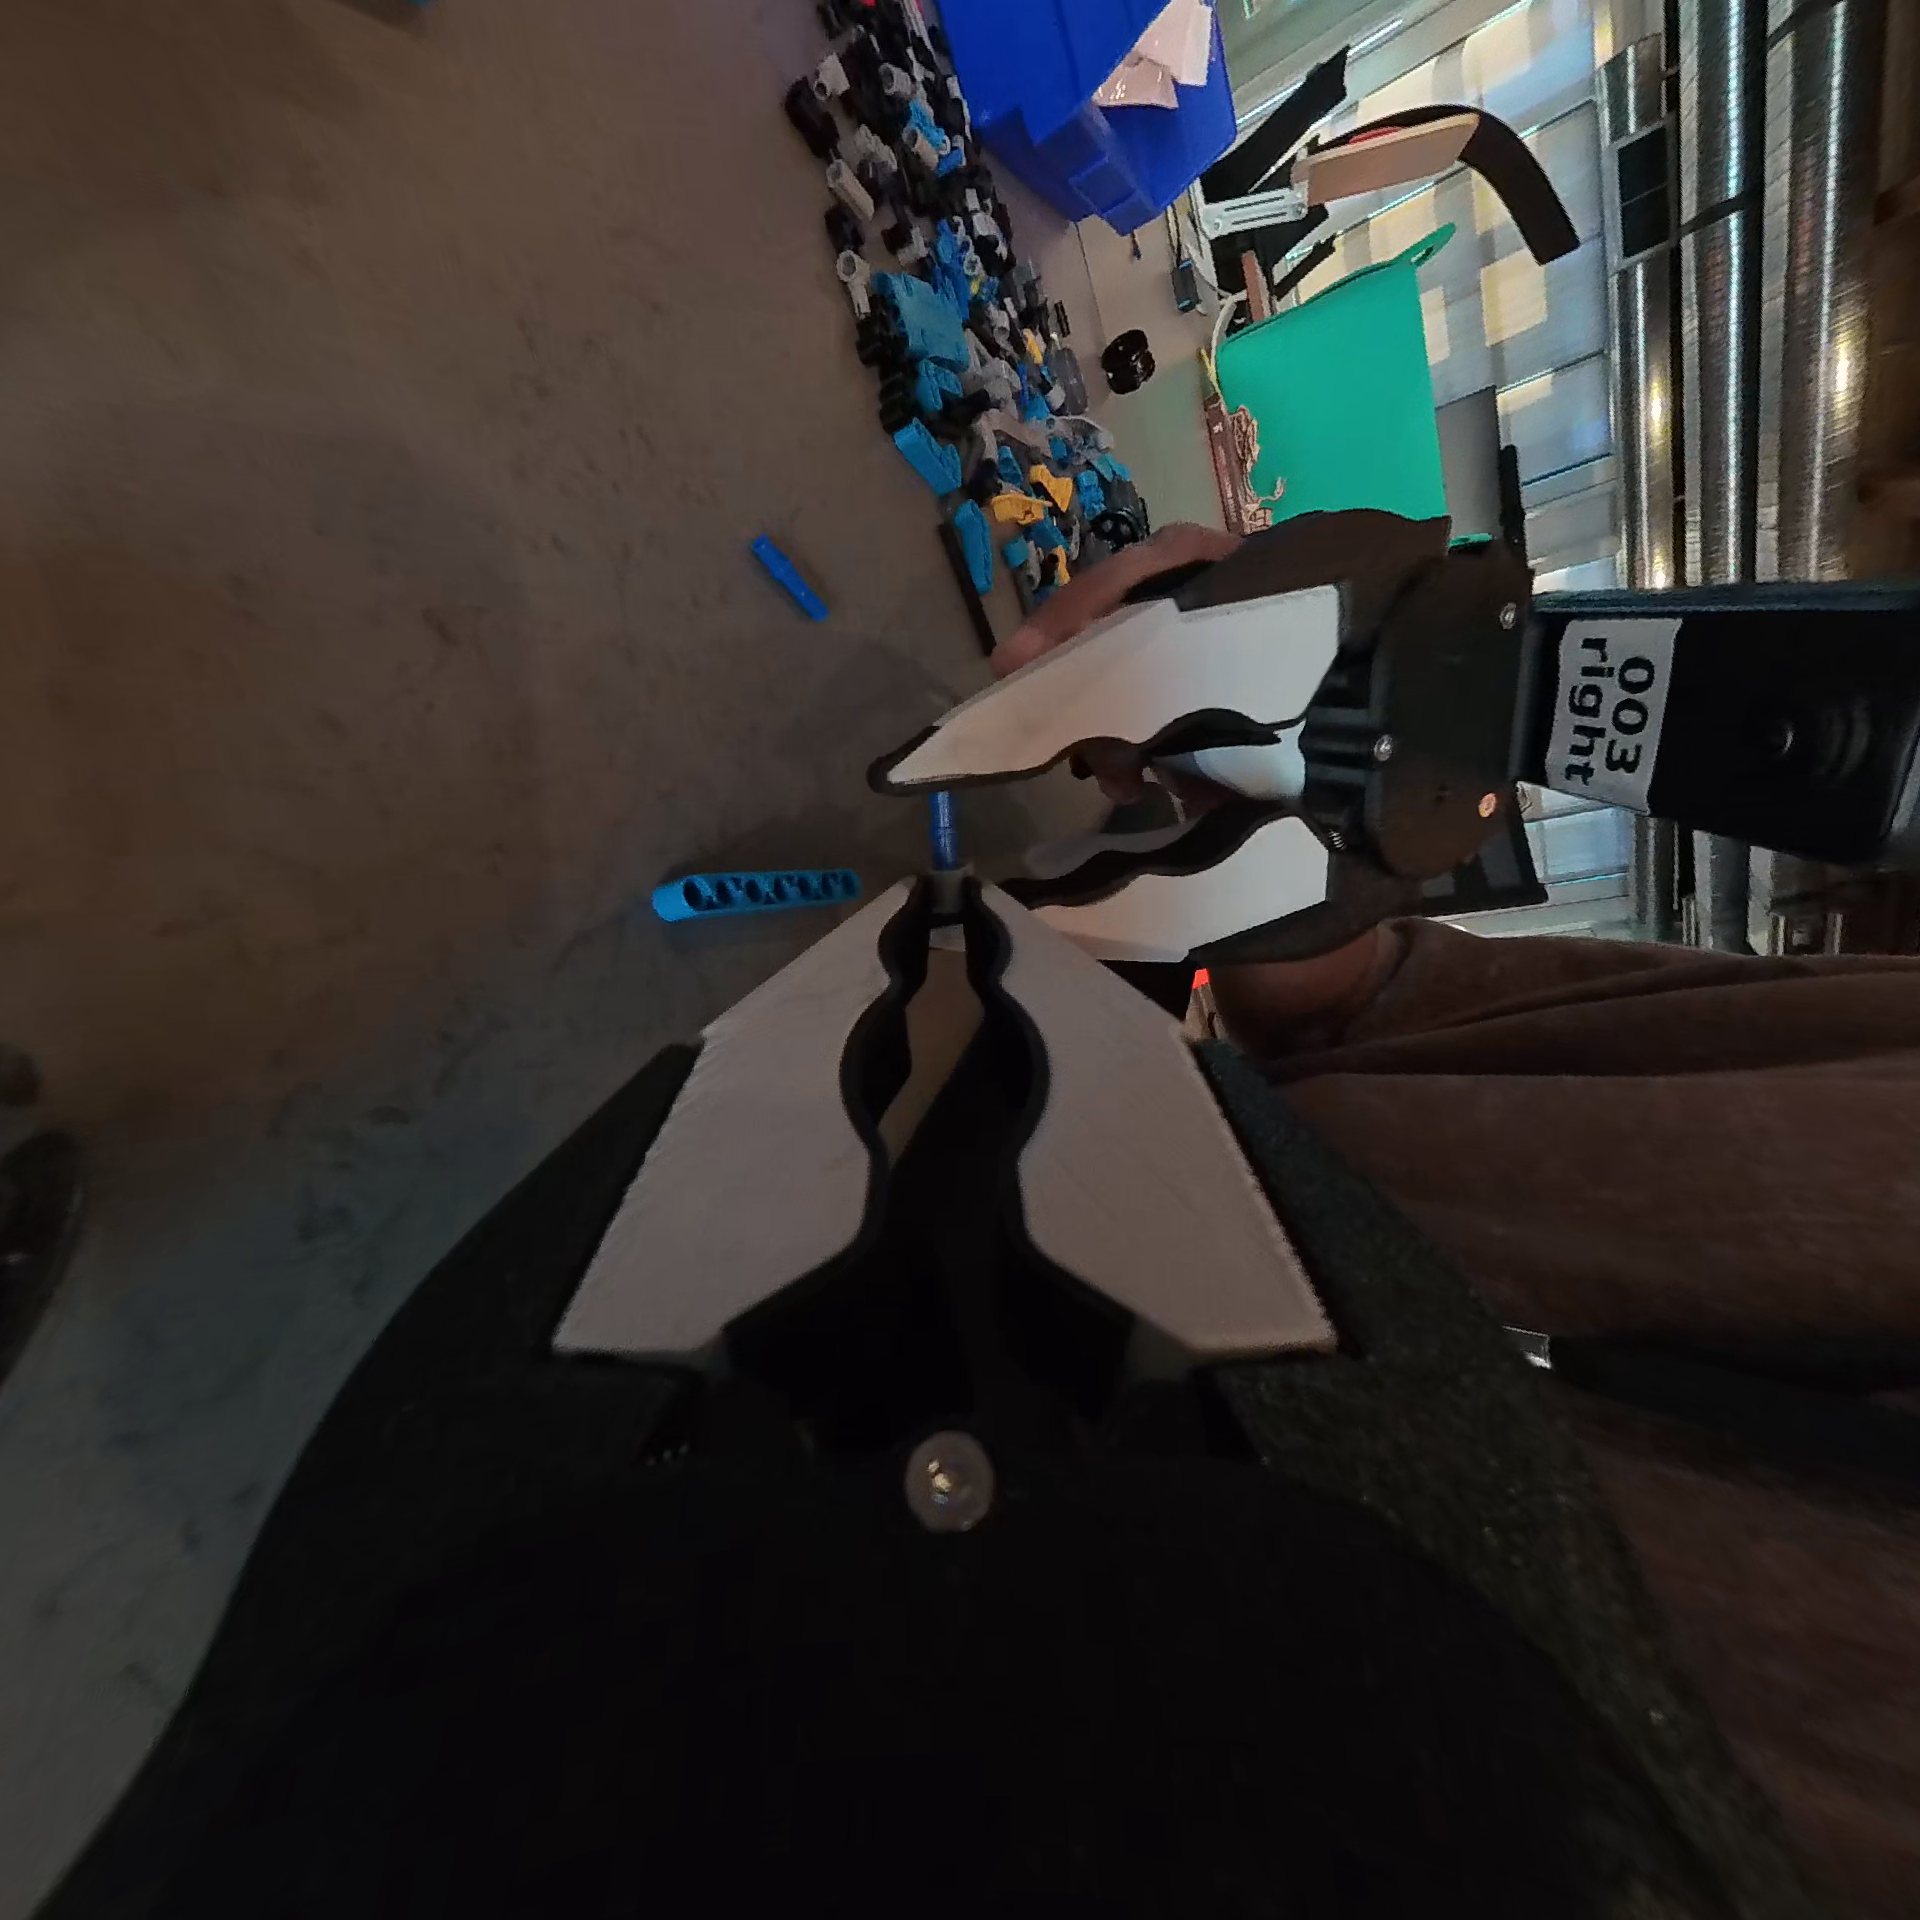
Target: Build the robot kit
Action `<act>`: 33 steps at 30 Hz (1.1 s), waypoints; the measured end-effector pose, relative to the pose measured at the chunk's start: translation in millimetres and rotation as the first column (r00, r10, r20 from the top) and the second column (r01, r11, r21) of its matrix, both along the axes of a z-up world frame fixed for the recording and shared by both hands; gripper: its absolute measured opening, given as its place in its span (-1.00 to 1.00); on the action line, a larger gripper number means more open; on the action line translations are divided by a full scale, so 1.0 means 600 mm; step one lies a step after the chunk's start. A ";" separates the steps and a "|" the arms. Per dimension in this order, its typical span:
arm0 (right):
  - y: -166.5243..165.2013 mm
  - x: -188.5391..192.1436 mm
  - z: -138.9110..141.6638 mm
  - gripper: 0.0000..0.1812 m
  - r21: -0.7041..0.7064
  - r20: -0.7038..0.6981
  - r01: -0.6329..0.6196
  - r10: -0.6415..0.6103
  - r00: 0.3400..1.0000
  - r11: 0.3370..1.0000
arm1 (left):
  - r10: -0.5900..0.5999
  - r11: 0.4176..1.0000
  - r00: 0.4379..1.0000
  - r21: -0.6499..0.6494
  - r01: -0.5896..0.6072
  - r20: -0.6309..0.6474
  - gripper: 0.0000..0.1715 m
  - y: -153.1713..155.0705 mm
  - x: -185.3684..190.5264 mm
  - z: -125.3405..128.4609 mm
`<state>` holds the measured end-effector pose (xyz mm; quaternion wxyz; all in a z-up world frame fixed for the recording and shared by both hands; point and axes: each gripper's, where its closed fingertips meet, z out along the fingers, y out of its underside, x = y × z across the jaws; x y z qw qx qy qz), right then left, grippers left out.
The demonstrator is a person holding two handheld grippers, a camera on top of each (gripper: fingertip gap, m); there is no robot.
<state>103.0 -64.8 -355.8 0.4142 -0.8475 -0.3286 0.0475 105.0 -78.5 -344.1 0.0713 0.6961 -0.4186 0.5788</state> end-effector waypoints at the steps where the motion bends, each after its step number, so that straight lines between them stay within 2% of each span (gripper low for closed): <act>1: 0.000 0.000 0.000 -0.71 0.004 -0.004 -0.002 0.002 1.000 1.000 | -0.001 1.000 1.000 -0.004 0.001 -0.001 -0.95 0.000 -0.001 0.000; 9: -0.002 0.001 -0.009 -0.72 0.036 -0.018 0.031 -0.030 0.999 0.999 | -0.001 1.000 1.000 0.029 0.002 -0.022 -0.95 -0.002 0.001 -0.009; 13: 0.000 0.002 -0.007 -0.73 0.036 -0.072 0.062 -0.059 0.996 0.997 | 0.006 0.999 1.000 0.033 -0.006 -0.010 -0.95 -0.001 0.002 -0.006; 25: -0.007 -0.008 -0.015 -0.75 0.030 -0.071 0.029 -0.027 0.997 0.999 | 0.016 0.998 1.000 0.058 -0.016 -0.010 -0.98 -0.003 0.001 -0.011; 27: -0.008 -0.019 -0.011 -0.76 0.024 -0.135 0.026 -0.023 0.991 0.999 | 0.038 0.998 0.999 0.052 -0.038 0.007 -1.00 0.002 0.004 -0.007; 30: -0.006 -0.021 -0.015 -0.75 0.028 -0.100 0.025 -0.022 0.995 0.999 | 0.049 0.996 0.999 0.077 -0.049 0.000 -1.00 0.005 0.002 -0.010; 33: 0.000 -0.016 -0.001 -0.75 0.041 -0.177 0.054 -0.046 0.983 0.998 | 0.066 0.996 0.997 0.055 -0.068 0.046 -0.99 0.012 0.007 0.005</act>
